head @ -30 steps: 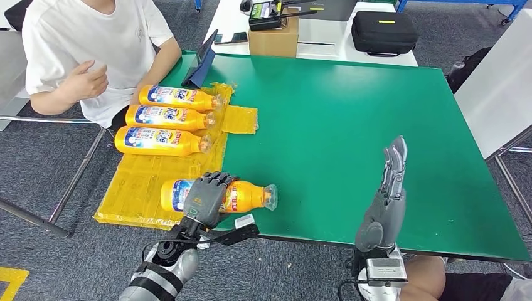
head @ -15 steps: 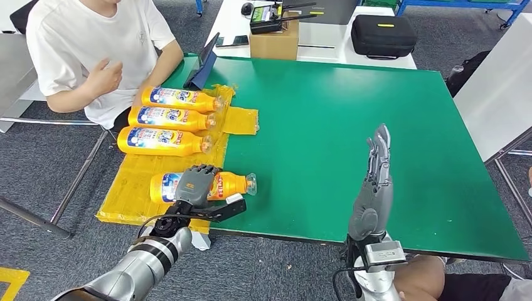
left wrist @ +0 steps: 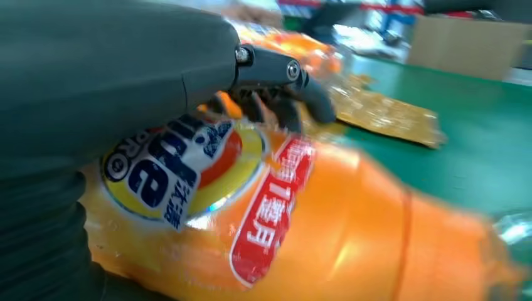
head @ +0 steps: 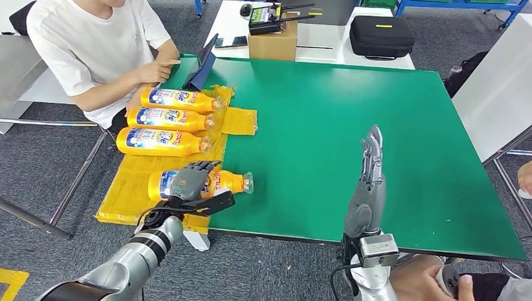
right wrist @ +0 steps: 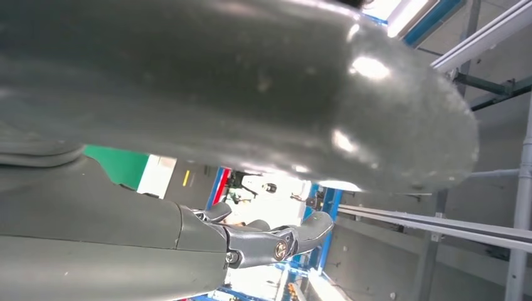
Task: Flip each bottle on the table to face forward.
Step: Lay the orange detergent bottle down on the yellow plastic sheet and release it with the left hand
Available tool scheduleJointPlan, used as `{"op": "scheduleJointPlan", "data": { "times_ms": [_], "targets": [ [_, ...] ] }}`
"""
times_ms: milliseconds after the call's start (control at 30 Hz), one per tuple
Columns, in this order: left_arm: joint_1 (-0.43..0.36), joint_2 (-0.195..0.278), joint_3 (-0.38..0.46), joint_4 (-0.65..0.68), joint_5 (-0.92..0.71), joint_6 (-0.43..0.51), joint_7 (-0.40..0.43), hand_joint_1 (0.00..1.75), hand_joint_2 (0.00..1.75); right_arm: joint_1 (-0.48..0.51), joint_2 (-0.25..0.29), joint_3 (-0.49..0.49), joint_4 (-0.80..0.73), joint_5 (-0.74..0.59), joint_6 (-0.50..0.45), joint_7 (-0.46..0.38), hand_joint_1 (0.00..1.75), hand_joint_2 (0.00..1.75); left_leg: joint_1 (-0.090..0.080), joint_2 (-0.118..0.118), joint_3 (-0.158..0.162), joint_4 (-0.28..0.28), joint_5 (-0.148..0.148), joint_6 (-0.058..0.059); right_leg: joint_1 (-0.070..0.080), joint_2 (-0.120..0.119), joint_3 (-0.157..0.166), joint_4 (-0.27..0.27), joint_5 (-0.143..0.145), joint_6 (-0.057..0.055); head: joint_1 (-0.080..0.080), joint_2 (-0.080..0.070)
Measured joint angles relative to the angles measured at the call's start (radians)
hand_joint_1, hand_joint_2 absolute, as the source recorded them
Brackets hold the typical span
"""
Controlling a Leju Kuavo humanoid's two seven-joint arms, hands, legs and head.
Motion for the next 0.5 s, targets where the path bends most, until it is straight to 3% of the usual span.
{"op": "scheduleJointPlan", "data": {
  "times_ms": [200,267,500],
  "targets": [
    [-0.003,-0.046,0.085,-0.047,0.294,-0.318,-0.244,0.0,1.75,-0.024,0.0,0.0,0.028,-0.024,0.017,0.0,0.0,0.0,-0.001,-0.008,0.0,0.0,0.001,0.0,-0.001,-0.006,0.003,0.0,-0.003,0.003,0.0,0.0],
    [0.02,-0.069,0.101,-0.073,0.363,-0.399,-0.274,0.0,1.75,-0.032,0.002,0.0,0.037,-0.028,0.021,0.0,0.0,0.0,-0.001,-0.008,-0.002,0.0,0.001,0.001,-0.001,-0.006,0.002,0.0,-0.003,0.003,0.001,0.0],
    [0.084,-0.106,0.127,-0.167,0.509,-0.515,-0.316,0.0,1.75,-0.035,0.003,-0.001,0.052,-0.032,0.022,0.0,0.0,0.0,-0.002,-0.007,-0.009,0.001,0.002,0.002,-0.003,-0.006,-0.006,0.0,-0.001,0.005,0.0,0.0]
  ]
}}
